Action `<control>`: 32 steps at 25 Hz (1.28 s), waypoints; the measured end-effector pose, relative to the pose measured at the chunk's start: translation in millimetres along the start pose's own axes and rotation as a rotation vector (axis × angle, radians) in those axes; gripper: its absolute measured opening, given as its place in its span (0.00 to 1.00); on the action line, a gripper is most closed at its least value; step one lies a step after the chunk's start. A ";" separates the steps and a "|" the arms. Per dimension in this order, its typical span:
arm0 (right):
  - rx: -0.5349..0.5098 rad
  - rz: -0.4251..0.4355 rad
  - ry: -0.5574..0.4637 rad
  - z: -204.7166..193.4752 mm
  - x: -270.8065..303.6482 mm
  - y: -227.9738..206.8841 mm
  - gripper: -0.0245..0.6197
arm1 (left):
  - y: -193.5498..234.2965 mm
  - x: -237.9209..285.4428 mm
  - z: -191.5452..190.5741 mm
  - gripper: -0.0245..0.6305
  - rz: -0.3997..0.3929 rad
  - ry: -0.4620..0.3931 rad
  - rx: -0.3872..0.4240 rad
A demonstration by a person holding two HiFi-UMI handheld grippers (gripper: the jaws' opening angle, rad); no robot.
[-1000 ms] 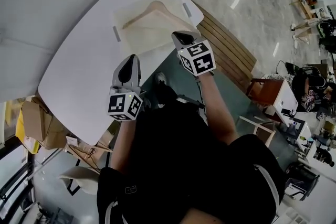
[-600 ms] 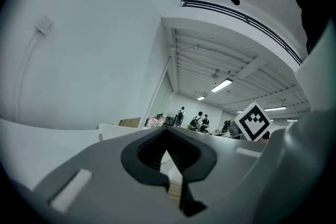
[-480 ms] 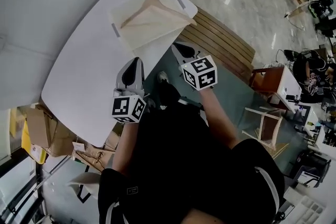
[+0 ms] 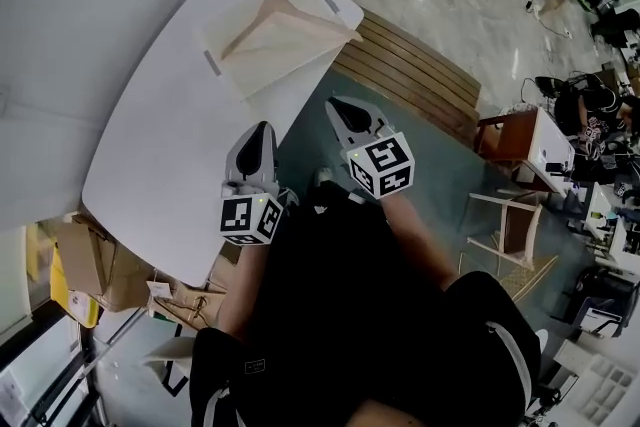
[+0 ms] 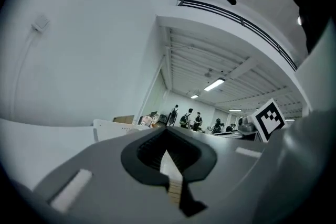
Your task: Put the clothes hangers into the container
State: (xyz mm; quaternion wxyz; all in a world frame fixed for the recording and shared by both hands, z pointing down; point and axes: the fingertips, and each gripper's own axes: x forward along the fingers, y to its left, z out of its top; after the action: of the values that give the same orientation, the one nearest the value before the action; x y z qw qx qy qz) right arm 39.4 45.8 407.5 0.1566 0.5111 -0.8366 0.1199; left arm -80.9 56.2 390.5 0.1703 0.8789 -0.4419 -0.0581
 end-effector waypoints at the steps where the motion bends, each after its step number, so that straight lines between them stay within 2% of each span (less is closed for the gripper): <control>1: 0.005 0.002 -0.007 -1.0 -2.4 1.4 0.06 | -3.0 0.0 -1.5 0.04 -0.001 0.002 0.004; 7: 0.018 0.038 -0.009 -9.4 -11.4 3.7 0.06 | -8.1 4.8 1.5 0.04 0.014 0.010 0.024; 22: 0.017 0.090 -0.018 -20.9 -25.6 -22.9 0.06 | -30.9 23.2 -12.7 0.04 0.041 0.018 0.044; 32: -0.015 0.108 -0.006 -26.5 -37.7 -24.7 0.06 | -47.8 30.5 -20.2 0.04 0.013 0.025 0.046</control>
State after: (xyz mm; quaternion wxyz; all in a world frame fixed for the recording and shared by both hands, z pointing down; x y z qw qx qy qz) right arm 81.3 75.1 418.5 0.1512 0.4643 -0.8644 0.1202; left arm -21.2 63.2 394.1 0.1560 0.8802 -0.4468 -0.0360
